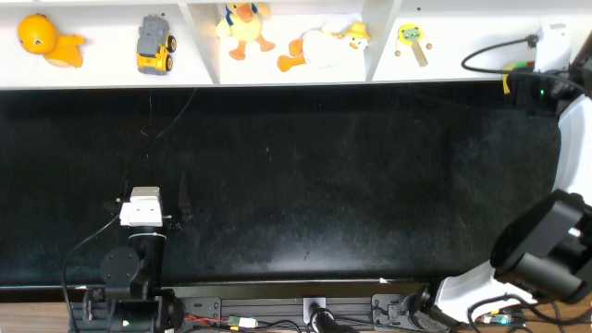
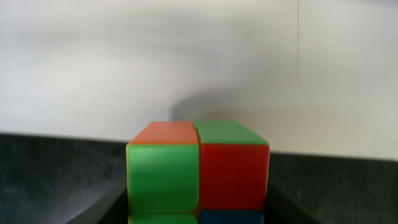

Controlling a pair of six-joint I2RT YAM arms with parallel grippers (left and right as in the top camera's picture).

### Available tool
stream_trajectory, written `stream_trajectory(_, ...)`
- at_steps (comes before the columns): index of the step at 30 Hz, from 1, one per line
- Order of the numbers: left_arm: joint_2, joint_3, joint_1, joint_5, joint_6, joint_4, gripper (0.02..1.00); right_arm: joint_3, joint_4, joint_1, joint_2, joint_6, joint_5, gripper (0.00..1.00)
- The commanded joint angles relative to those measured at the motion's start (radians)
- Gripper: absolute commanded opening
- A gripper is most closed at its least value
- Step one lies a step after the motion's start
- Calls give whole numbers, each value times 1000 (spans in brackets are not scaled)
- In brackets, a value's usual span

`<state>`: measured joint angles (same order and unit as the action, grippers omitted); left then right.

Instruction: Store Toys

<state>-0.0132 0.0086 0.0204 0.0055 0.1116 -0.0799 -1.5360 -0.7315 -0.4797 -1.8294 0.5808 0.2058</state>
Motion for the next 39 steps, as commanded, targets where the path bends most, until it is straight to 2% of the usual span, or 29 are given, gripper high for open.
stream_trajectory(1,11,-1,6,-8,15,-5,998,-69,25,19,-47,-41,14,259)
stream_trajectory(28,11,-1,6,-8,15,-5,998,-87,225,50,-145,-167,14,294)
stream_trajectory(29,11,-1,6,-8,15,-5,998,-87,224,50,-145,-172,14,318)
stream_trajectory(32,11,-1,6,-8,15,-5,998,-87,223,50,-145,-185,14,500)
stream_trajectory(33,11,-1,6,-8,15,-5,998,-87,222,50,-145,-185,14,621)
stream_trajectory(34,11,-1,6,-8,15,-5,998,-87,222,50,-145,-187,14,785)
stream_trajectory(35,11,-1,6,-8,15,-5,998,-87,222,50,-145,-194,11,998)
stream_trajectory(39,11,-1,6,-8,15,-5,998,-87,222,50,-145,-220,9,998)
